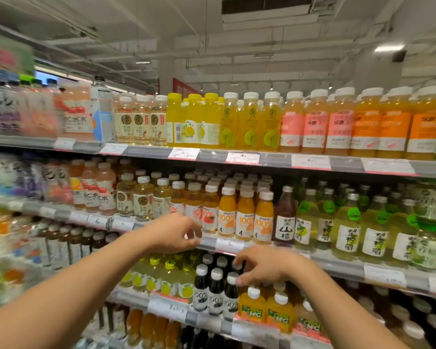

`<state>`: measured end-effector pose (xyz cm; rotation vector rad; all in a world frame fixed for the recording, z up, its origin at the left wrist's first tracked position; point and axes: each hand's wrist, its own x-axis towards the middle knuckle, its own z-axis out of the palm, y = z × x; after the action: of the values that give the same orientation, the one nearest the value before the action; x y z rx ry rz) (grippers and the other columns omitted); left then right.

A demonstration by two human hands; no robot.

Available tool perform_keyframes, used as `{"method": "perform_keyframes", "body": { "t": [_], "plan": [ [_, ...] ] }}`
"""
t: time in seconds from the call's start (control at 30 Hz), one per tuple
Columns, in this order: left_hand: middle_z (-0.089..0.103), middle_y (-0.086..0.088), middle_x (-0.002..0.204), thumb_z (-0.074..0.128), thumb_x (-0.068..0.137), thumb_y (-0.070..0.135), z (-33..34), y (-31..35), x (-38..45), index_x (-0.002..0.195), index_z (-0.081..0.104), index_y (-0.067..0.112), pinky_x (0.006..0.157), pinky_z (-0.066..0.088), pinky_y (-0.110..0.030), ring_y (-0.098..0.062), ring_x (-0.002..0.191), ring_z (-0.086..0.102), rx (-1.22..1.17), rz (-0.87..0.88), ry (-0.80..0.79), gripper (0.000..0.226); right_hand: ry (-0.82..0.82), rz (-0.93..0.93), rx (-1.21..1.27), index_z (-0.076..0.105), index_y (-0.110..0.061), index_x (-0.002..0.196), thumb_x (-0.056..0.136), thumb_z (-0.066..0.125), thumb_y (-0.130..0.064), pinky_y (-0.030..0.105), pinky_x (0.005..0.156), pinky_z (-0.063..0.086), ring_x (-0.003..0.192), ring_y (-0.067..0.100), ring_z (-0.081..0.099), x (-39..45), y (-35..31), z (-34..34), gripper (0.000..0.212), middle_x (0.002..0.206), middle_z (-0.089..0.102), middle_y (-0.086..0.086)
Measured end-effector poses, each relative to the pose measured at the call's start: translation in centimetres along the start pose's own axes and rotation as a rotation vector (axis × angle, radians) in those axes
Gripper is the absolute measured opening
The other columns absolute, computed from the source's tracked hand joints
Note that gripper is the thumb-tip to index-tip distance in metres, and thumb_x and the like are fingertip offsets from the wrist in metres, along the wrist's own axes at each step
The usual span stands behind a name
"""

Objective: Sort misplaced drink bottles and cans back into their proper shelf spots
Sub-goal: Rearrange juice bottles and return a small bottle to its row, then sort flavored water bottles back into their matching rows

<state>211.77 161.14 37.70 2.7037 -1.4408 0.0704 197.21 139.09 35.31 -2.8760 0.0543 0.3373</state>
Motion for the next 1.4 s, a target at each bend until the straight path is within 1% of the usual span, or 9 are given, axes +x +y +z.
{"method": "perform_keyframes", "body": {
  "t": [0.1,0.2,0.27,0.5,0.67,0.83,0.97,1.23,1.4],
  "plan": [
    [0.069,0.010,0.121,0.060,0.098,0.040,-1.2,-1.2,-2.1,0.128,0.063,0.031,0.096,0.053,-0.029,-0.005,0.105,0.064,-0.046,0.023,-0.196,0.032,-0.044,-0.017,0.010,0.049,-0.025,0.150,0.096,0.068,-0.051,0.039,0.100,0.054,0.117,0.021,0.065,0.4,-1.5,1.0,0.063,0.140,0.062,0.000],
    [0.067,0.012,0.126,0.060,0.099,0.043,-2.7,-3.3,-4.0,0.136,0.059,0.032,0.099,0.050,-0.028,-0.006,0.111,0.062,-0.069,-0.012,-0.227,0.039,-0.070,-0.039,0.007,0.048,-0.027,0.151,0.096,0.067,-0.050,0.036,0.098,0.054,0.116,0.020,0.066,0.8,-3.4,0.6,0.063,0.141,0.060,-0.002],
    [0.067,0.014,0.125,0.059,0.098,0.046,-3.5,-5.3,-4.8,0.137,0.057,0.035,0.100,0.050,-0.030,-0.003,0.109,0.062,-0.085,-0.015,-0.192,0.040,-0.068,-0.050,0.004,0.049,-0.029,0.149,0.096,0.068,-0.052,0.034,0.096,0.054,0.108,0.016,0.067,1.4,-4.6,-0.2,0.061,0.137,0.061,-0.005],
    [0.068,0.019,0.117,0.059,0.096,0.049,-6.6,-14.4,-6.2,0.132,0.061,0.037,0.096,0.053,-0.028,0.004,0.103,0.062,-0.042,0.035,-0.043,0.038,-0.016,-0.082,0.029,0.050,-0.037,0.146,0.092,0.067,-0.059,0.033,0.101,0.054,0.113,0.009,0.066,5.8,-10.0,-2.4,0.060,0.131,0.065,-0.015],
    [0.065,0.019,0.123,0.060,0.096,0.048,-8.5,-21.9,-5.4,0.131,0.060,0.039,0.096,0.053,-0.027,0.004,0.108,0.059,0.018,0.079,0.120,0.037,-0.015,-0.031,0.082,0.051,-0.042,0.143,0.092,0.066,-0.060,0.036,0.104,0.054,0.113,0.008,0.067,10.2,-14.0,-2.6,0.057,0.127,0.067,-0.018],
    [0.050,0.012,0.145,0.060,0.094,0.048,-9.2,-27.9,-3.3,0.142,0.050,0.035,0.111,0.042,-0.036,-0.009,0.133,0.043,0.040,0.061,0.467,0.051,0.000,0.021,0.118,0.053,-0.046,0.141,0.090,0.067,-0.063,0.034,0.107,0.051,0.114,0.005,0.064,13.9,-17.0,-2.0,0.056,0.126,0.066,-0.020],
    [0.033,0.002,0.160,0.057,0.094,0.047,-8.6,-30.5,-1.9,0.152,0.036,0.030,0.119,0.032,-0.045,-0.022,0.147,0.028,0.082,-0.016,0.619,0.064,0.020,0.075,0.157,0.054,-0.042,0.143,0.093,0.068,-0.058,0.031,0.106,0.051,0.115,0.005,0.063,15.2,-19.1,-1.3,0.055,0.128,0.065,-0.017],
    [0.020,-0.002,0.166,0.054,0.094,0.049,-6.1,-32.3,0.8,0.159,0.020,0.027,0.116,0.034,-0.050,-0.027,0.152,0.016,0.087,-0.112,0.639,0.076,0.006,0.148,0.145,0.053,-0.038,0.143,0.093,0.068,-0.056,0.037,0.102,0.054,0.110,0.009,0.069,15.9,-20.7,-0.8,0.056,0.127,0.068,-0.016],
    [0.026,-0.003,0.164,0.058,0.092,0.045,-5.5,-32.6,0.9,0.158,0.024,0.028,0.113,0.039,-0.053,-0.029,0.151,0.021,0.045,-0.093,0.656,0.076,0.000,0.136,0.107,0.053,-0.032,0.145,0.095,0.068,-0.051,0.037,0.101,0.054,0.108,0.013,0.069,15.2,-20.4,-0.2,0.056,0.126,0.069,-0.007]
  ]
}}
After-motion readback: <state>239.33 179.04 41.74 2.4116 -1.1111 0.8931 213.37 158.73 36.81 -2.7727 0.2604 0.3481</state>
